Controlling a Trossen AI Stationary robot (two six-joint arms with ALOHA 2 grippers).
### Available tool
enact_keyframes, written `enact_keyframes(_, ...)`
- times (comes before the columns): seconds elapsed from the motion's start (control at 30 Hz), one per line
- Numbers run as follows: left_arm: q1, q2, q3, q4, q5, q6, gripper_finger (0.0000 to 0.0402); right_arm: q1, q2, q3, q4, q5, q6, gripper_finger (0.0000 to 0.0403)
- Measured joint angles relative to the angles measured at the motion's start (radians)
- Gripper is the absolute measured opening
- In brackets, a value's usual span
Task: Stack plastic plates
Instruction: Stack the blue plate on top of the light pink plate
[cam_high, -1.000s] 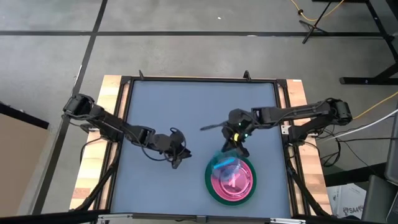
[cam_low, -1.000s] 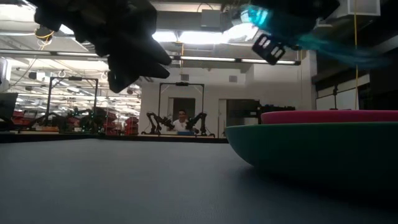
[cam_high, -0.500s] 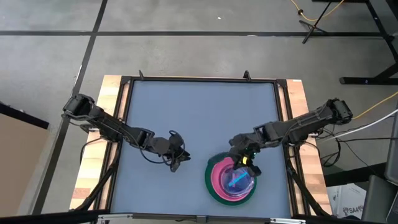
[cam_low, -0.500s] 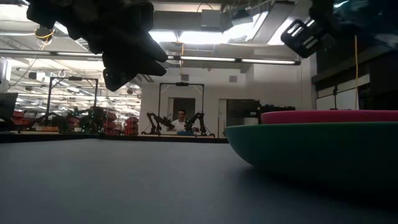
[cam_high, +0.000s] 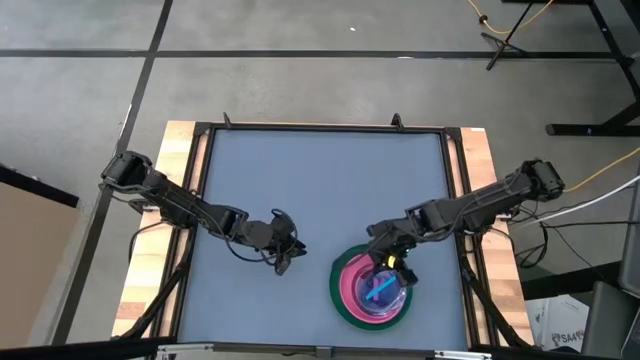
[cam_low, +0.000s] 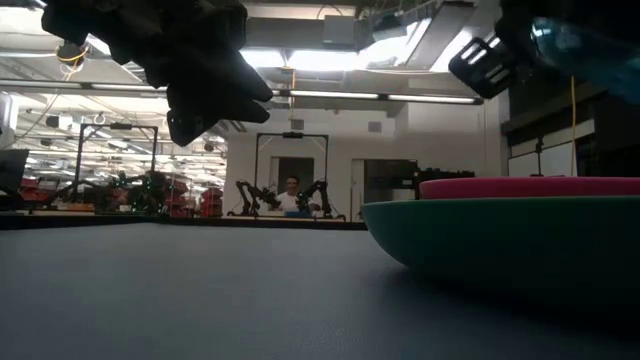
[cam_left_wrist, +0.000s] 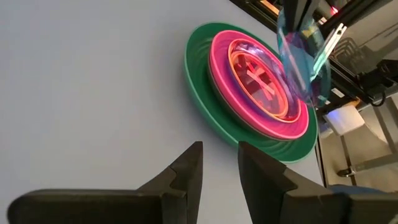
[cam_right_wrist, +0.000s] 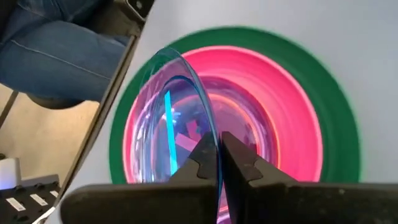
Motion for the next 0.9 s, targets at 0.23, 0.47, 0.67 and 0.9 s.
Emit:
enact_keyframes(0.23, 0.0, 0.0, 0.0, -0.002, 0.0, 0.0, 0.0094, 0.0, 0.092, -0.001, 0.004, -0.012, 0.0, 0.0)
enact_keyframes(0.47, 0.0, 0.0, 0.0, -0.002, 0.0, 0.0, 0.0094, 0.0, 0.143, -0.001, 0.004, -0.015, 0.0, 0.0)
enact_keyframes(0.67, 0.0, 0.0, 0.0, -0.002, 0.0, 0.0, 0.0094, 0.0, 0.153, -0.001, 0.004, -0.013, 0.0, 0.0)
enact_keyframes(0.9, 0.0, 0.0, 0.0, -0.003, 0.0, 0.0, 0.0094, 0.0, 0.153, -0.001, 0.004, -0.002, 0.0, 0.0009)
